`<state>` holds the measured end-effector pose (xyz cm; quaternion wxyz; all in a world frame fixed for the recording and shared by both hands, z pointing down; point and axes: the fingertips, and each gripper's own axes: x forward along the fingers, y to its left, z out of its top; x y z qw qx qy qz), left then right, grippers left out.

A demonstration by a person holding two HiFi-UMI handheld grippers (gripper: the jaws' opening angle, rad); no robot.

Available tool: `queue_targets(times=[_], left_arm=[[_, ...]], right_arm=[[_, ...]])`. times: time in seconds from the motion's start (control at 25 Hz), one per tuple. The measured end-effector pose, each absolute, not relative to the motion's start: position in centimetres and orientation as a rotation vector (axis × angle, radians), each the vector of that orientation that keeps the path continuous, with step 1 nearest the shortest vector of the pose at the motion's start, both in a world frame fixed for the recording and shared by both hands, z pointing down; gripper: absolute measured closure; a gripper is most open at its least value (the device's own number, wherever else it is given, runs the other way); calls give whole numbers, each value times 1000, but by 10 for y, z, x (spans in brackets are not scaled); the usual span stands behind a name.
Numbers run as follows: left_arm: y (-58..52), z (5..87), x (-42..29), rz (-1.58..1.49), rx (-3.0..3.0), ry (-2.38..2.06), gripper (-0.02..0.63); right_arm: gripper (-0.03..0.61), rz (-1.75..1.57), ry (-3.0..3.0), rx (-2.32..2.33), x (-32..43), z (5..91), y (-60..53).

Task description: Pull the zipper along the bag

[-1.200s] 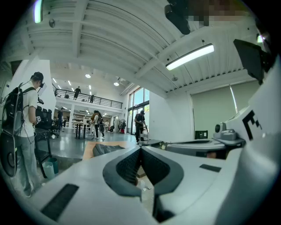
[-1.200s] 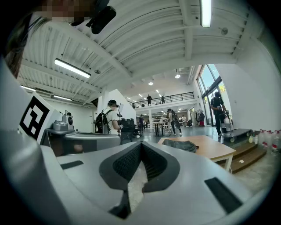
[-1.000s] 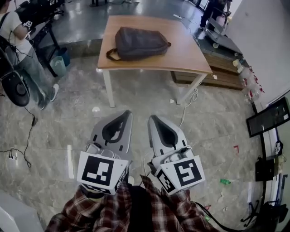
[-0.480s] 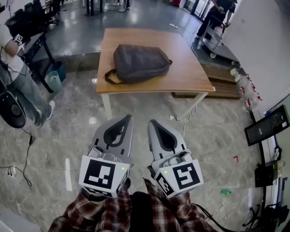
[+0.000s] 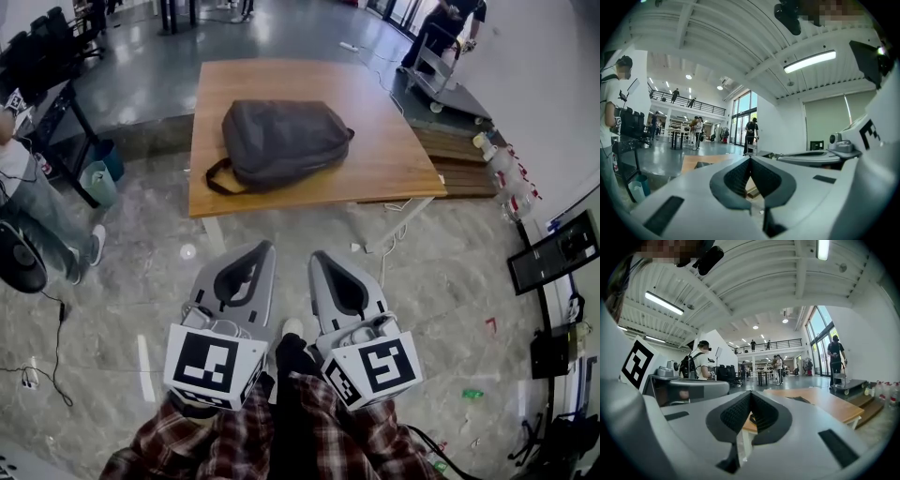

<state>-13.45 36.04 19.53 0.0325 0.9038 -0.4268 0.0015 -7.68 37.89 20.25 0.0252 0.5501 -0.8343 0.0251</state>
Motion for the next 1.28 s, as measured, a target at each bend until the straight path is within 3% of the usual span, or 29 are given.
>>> queue_targets(times=[0.84, 1.28], left_arm=[[65, 190, -26, -4, 2691, -1483, 603], [-24, 207, -29, 1, 2634, -1517, 603]], right_arm=[[569, 46, -2658, 1550, 42, 188, 77], [569, 141, -2652, 1466, 45, 214, -13]])
